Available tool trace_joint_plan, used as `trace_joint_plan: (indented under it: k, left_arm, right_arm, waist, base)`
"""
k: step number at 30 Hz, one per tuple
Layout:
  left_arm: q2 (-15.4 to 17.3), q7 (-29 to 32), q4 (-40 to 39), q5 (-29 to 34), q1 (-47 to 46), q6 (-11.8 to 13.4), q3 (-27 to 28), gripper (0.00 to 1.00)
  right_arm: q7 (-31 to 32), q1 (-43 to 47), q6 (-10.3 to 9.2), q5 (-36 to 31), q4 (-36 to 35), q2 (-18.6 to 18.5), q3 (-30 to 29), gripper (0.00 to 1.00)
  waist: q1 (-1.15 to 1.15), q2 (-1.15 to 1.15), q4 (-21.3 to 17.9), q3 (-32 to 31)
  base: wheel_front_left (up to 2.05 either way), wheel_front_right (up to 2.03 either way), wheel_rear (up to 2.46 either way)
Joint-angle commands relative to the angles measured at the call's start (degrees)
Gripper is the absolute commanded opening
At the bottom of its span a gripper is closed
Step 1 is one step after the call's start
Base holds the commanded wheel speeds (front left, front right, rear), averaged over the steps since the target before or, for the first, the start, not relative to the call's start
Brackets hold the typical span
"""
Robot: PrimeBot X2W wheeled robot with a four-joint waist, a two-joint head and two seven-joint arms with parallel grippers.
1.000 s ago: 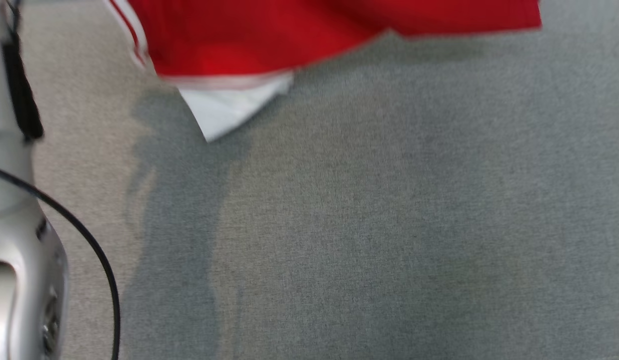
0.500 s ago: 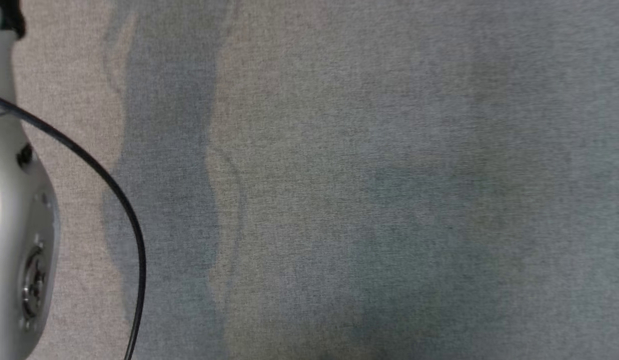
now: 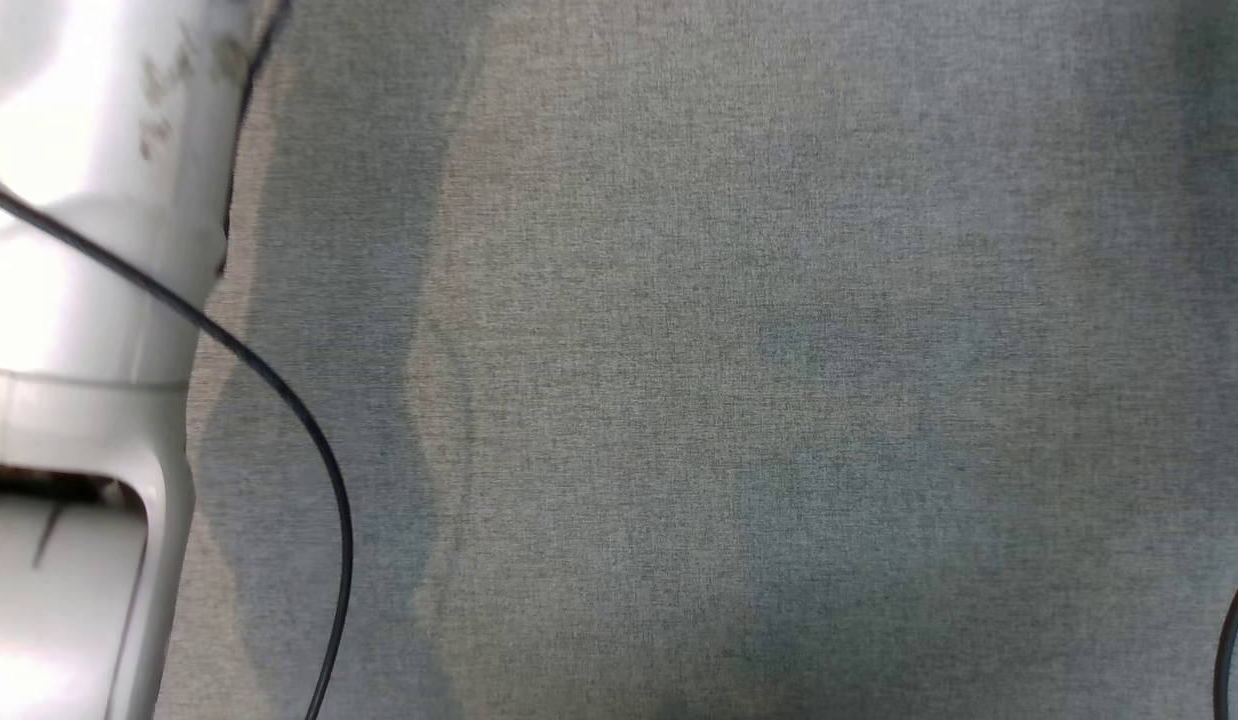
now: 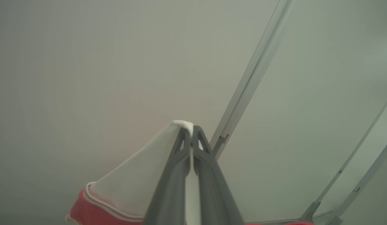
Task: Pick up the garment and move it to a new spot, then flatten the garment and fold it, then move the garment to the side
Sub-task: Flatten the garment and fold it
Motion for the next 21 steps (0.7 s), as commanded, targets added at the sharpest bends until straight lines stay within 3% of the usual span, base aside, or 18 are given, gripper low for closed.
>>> trace_joint_plan:
  k: [1,10,21]
  left_arm:
    - [1.08,-0.20,-0.67,0.30,1.71,-0.34,-1.32,0.00]
    - [7.16,-0.22,-4.09,4.91,15.53,-0.28,-12.95,0.00]
    - [10.98,0.38,4.05,6.12,28.70,-0.25,-26.03,0.00]
  right_arm:
    - [-0.64,1.65,0.00,1.16,0.01,-0.80,0.77,0.00]
    - [-0.05,11.50,0.00,9.47,1.55,-1.95,6.65,0.00]
    - [2.00,20.53,0.00,14.51,7.12,-3.46,12.39,0.00]
  waist:
    - [0.00,0.00,0.31,-0.86]
    - [0.00,0.00,0.37,-6.40]
    - [0.00,0.00,0.96,-14.62]
  base:
    - [0.00,0.00,0.00]
    - [0.00,0.00,0.00]
    - [0.00,0.00,0.00]
